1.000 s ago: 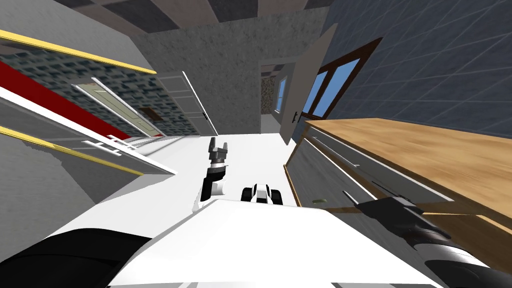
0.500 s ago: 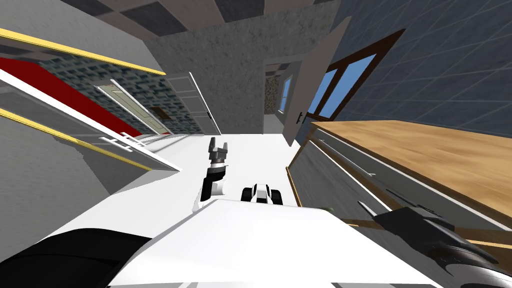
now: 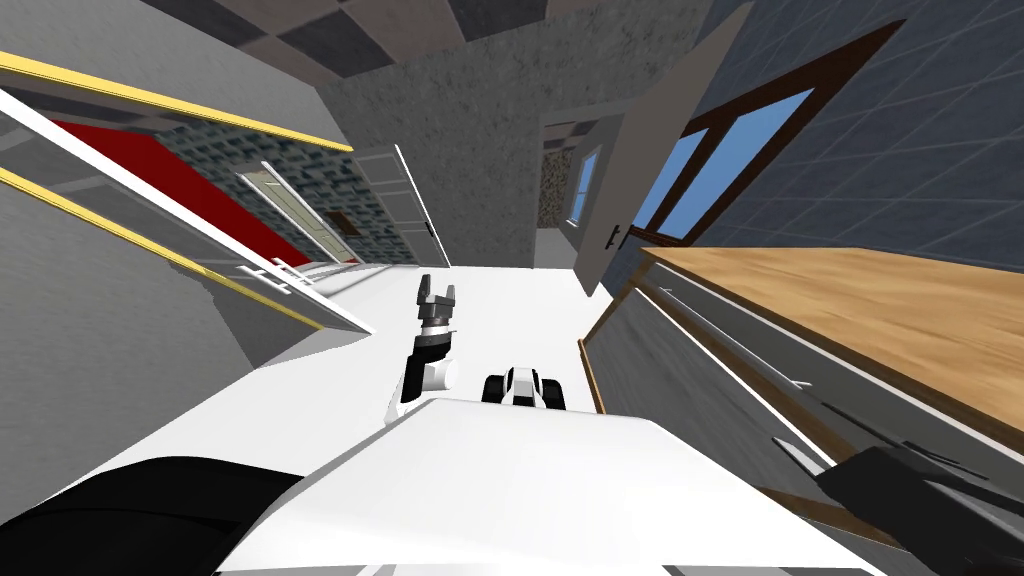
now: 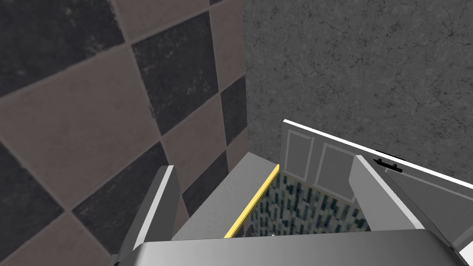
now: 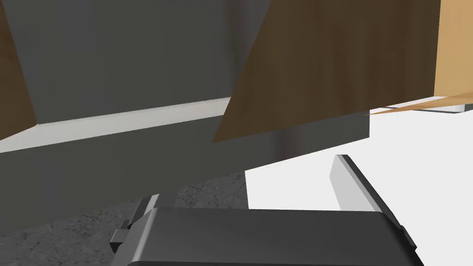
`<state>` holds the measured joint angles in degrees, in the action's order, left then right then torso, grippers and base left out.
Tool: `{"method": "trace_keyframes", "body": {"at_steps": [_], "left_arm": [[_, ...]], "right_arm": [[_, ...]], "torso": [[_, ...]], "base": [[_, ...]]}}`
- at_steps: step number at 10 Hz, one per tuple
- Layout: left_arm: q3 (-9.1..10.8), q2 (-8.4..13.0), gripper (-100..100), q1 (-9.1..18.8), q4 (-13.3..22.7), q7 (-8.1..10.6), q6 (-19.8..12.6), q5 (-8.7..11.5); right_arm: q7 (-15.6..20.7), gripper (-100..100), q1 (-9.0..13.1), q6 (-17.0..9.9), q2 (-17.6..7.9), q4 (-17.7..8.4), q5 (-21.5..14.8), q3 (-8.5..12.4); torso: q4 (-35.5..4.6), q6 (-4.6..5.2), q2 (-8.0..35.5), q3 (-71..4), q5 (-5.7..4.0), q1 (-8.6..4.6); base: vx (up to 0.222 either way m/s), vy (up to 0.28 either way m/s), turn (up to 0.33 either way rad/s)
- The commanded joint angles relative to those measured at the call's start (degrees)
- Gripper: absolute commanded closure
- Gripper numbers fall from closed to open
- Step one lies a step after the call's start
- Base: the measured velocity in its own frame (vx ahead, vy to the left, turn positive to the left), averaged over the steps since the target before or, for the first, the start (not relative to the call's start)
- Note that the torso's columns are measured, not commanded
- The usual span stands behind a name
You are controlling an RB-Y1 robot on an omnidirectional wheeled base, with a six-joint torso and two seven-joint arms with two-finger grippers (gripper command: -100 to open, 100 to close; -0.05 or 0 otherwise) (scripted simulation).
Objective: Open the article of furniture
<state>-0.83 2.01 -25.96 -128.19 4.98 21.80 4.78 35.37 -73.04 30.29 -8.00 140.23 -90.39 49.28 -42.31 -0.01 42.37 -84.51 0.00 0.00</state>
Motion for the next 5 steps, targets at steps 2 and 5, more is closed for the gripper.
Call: {"method": "trace_keyframes", "body": {"at_steps": [2, 5], "left_arm": [[0.00, 0.00, 0, 0.00, 0.00, 0.00, 0.00, 0.00], [0.00, 0.00, 0, 0.00, 0.00, 0.00, 0.00, 0.00]], "right_arm": [[1.60, -100, -3.41, -0.25, 2.20, 4.13, -5.95, 3.07], [2.04, -100, -4.48, -0.29, 3.66, 8.08, -7.64, 4.03]], "torso": [[0.03, -0.01, -0.11, -0.07, 0.00, -0.01], [0.01, 0.01, -0.02, -0.02, 0.01, 0.03]], "base": [[0.049, -0.022, 0.184], [0.021, -0.015, 0.045]]}}
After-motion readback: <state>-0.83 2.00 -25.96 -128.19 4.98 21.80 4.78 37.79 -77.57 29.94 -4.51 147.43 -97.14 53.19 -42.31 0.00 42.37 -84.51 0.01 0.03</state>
